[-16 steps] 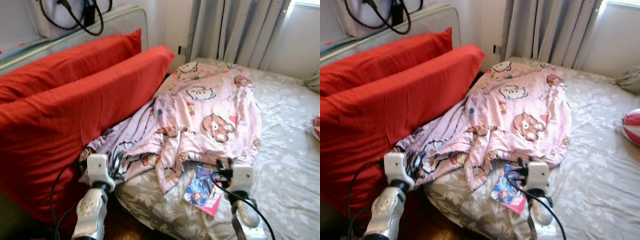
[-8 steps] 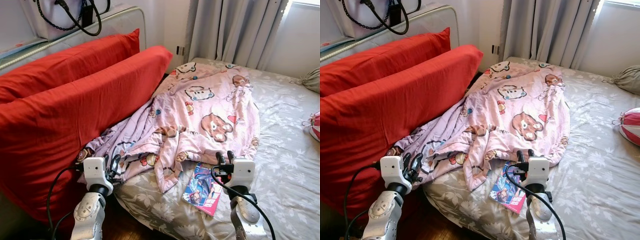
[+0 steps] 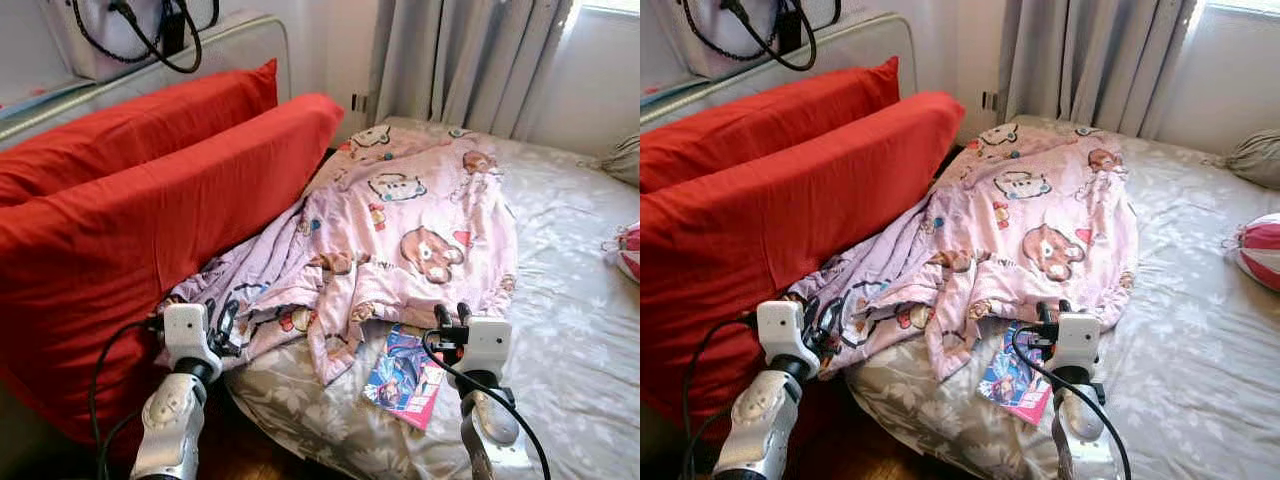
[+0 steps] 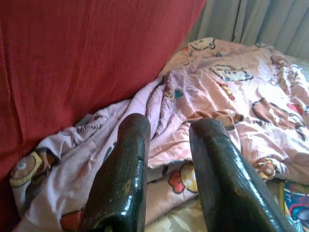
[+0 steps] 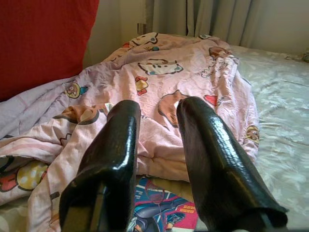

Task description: Clean up the room

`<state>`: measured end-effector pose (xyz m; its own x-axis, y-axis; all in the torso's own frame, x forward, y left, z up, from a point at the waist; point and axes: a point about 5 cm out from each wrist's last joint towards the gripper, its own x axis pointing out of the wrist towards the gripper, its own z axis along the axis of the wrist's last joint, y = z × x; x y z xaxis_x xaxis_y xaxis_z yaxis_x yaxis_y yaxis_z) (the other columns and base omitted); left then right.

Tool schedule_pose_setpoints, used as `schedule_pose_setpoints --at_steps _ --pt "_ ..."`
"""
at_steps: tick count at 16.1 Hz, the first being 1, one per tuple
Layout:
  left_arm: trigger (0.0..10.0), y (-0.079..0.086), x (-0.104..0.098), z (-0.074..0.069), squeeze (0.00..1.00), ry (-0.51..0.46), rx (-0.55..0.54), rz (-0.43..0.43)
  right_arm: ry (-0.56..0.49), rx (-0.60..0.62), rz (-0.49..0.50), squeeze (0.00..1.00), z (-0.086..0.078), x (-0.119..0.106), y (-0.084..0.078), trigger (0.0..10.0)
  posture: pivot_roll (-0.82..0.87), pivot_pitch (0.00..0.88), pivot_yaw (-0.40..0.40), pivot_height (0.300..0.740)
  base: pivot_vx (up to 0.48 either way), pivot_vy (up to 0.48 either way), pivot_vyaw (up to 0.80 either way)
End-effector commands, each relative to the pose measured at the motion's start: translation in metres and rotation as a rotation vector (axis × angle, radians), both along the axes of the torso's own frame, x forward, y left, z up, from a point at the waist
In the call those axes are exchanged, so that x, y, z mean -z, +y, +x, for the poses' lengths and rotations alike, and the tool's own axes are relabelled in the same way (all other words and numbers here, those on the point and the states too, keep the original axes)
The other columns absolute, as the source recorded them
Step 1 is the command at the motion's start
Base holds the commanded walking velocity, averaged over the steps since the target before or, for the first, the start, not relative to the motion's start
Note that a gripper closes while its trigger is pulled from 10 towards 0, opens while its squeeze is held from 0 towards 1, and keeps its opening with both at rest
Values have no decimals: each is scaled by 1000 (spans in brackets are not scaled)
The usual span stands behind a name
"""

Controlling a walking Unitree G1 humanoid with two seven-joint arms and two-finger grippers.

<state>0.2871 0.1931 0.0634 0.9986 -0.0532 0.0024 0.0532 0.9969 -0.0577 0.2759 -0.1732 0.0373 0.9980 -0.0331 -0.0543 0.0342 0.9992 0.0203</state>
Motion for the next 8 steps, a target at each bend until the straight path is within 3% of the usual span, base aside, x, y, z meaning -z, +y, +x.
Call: schedule_pose_setpoints --at_steps 1,5,8 --pt "10000 3 3 0 0 18 -7 -9 -11 4 5 0 1 -3 0 10000 -20 0 -6 705 0 0 0" --pt "10000 7 1 2 0 20 -10 -13 -8 7 18 0 4 -6 1 10000 -19 0 -3 671 0 0 0" --pt "10000 8 1 4 0 21 -7 -15 -11 14 20 0 4 -7 0 10000 -21 0 0 671 0 0 0"
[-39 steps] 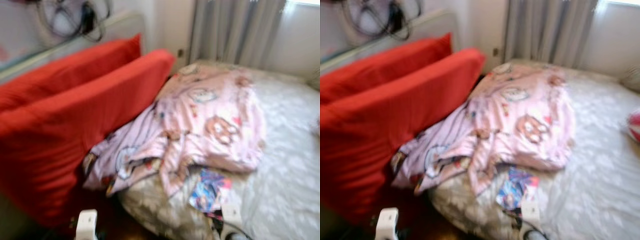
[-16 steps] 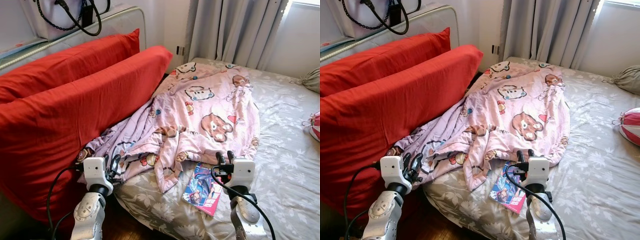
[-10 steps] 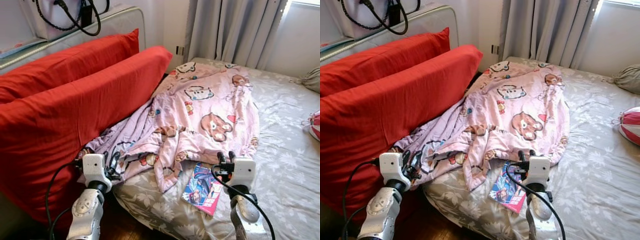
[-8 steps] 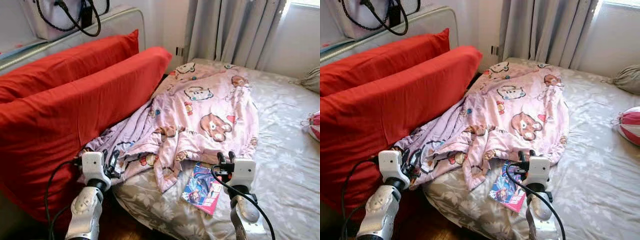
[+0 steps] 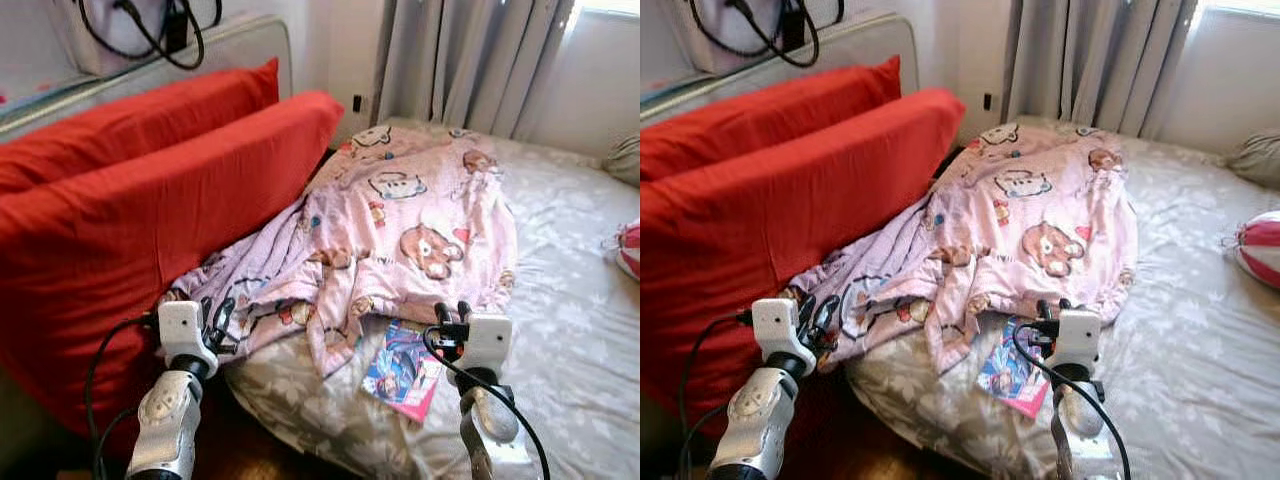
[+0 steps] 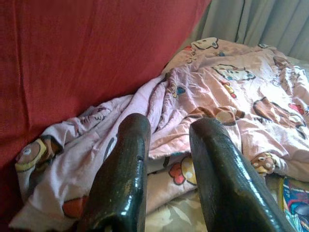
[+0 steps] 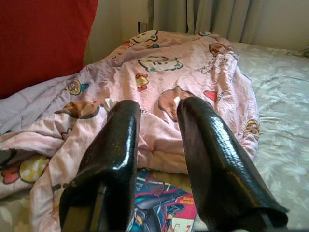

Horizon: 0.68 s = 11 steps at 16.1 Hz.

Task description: Clean up the room

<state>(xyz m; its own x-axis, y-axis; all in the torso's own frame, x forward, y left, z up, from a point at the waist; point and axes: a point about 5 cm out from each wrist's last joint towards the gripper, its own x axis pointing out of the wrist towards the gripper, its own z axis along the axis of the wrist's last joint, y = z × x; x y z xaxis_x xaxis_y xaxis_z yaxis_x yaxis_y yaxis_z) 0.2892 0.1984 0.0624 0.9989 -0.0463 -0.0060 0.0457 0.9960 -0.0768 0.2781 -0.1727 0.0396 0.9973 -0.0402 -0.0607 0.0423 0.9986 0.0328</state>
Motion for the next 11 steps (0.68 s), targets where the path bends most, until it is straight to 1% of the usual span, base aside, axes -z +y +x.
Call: schedule_pose_setpoints --at_steps 1,4,5,7,8,11 --pt "10000 3 0 2 0 13 1 2 -15 5 9 0 2 -4 0 10000 -21 0 0 671 0 0 0" --pt "10000 4 0 3 0 15 4 -2 -8 2 10 0 2 -4 0 10000 -22 0 2 671 0 0 0" --pt "10000 4 0 3 0 18 6 -8 14 0 8 0 2 -2 1 10000 -22 0 2 671 0 0 0" --pt "10000 3 0 4 0 20 10 -12 13 -12 7 0 3 -3 2 10000 -25 0 1 648 0 0 0" --pt "10000 3 0 4 0 16 10 -18 -11 -14 18 0 2 -5 3 10000 -24 0 0 648 0 0 0" --pt "10000 2 -2 4 0 9 13 -23 0 -17 11 0 2 -4 3 10000 -23 0 -3 648 0 0 0"
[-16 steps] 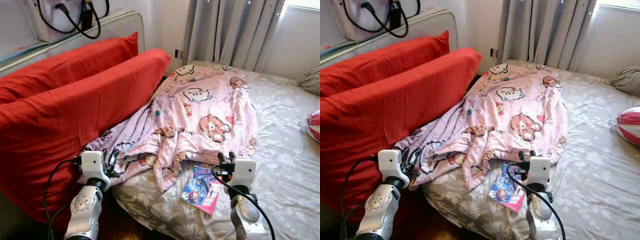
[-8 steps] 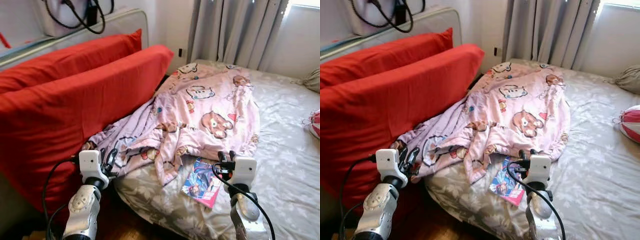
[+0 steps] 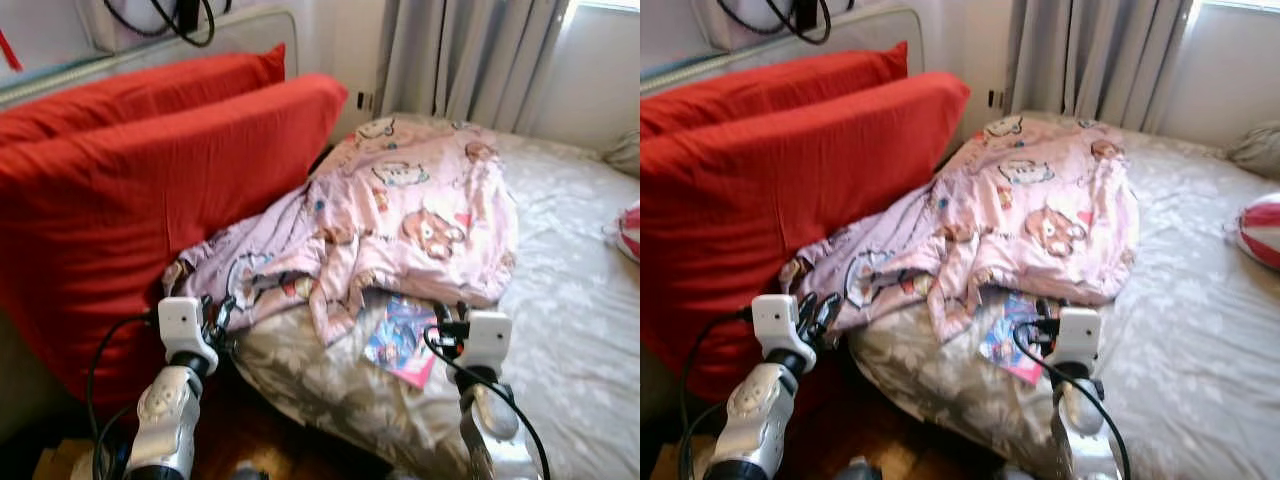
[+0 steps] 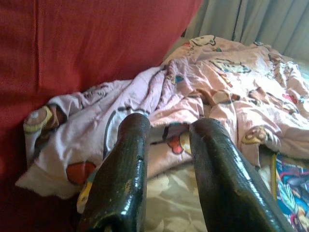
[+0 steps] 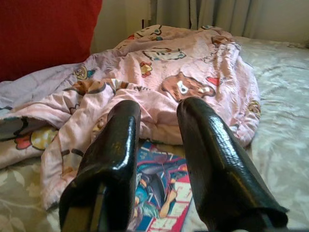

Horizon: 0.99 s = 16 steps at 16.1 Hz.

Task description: Clean up the room

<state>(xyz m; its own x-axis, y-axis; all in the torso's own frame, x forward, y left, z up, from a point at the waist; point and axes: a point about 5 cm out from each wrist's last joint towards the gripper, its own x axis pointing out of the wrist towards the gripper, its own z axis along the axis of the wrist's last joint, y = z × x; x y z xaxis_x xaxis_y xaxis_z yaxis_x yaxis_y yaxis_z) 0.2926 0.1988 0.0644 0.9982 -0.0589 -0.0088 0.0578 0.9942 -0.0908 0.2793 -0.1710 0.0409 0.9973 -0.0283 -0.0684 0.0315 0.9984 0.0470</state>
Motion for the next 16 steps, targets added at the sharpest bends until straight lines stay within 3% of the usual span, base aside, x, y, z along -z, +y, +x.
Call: schedule_pose_setpoints --at_steps 1,16 --pt "10000 1 0 1 0 6 1 -7 -5 -7 -2 0 2 -3 1 10000 -24 0 -4 648 0 0 0" --pt "10000 0 -2 0 0 23 16 -16 22 -56 27 0 0 2 11 10000 -11 0 0 648 0 0 0"
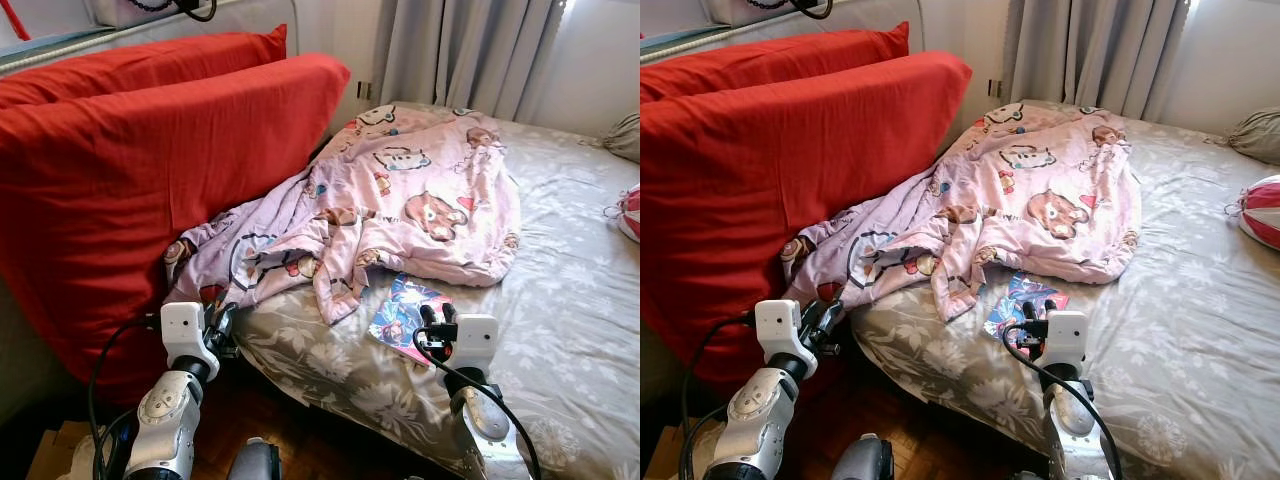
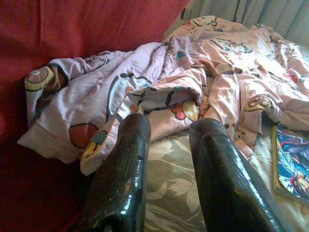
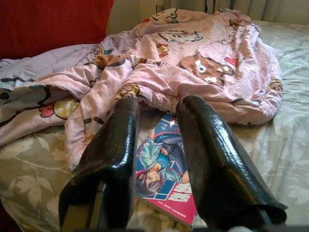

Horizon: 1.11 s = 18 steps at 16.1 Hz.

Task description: Clean up the room

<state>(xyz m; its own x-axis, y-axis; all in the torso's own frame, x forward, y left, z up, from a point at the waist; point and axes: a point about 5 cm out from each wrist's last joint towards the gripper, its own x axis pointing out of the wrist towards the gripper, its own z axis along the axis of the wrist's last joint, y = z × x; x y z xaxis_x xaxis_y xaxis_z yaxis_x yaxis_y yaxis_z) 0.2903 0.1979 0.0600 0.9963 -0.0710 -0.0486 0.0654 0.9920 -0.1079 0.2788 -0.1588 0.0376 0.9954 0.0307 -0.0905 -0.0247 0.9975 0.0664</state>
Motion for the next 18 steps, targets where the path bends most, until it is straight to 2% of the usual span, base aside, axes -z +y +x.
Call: schedule_pose_setpoints --at_steps 1,4,5,12,16,18 --pt "10000 0 -6 3 0 -18 3 -1 -6 -17 -18 0 1 -3 0 10000 -8 0 -2 648 0 0 0" --pt "10000 -2 -9 5 0 -27 6 -4 -33 -65 -29 0 0 -5 6 10000 -6 0 -3 648 0 0 627" --pt "10000 -2 -9 4 0 -27 8 -5 -18 -47 6 0 -1 -3 7 10000 -11 0 0 648 0 0 0" --pt "10000 -4 -11 5 0 -25 19 -9 -11 -48 7 0 -2 -1 8 10000 -13 0 7 648 0 0 0" --pt "10000 -3 -12 6 0 -24 9 -8 -25 -73 -9 0 -2 -2 10 10000 -13 0 9 648 265 0 0" --pt "10000 -2 -13 6 0 -26 7 -11 -35 -82 -7 0 -2 -4 13 10000 -13 0 9 648 296 0 709"
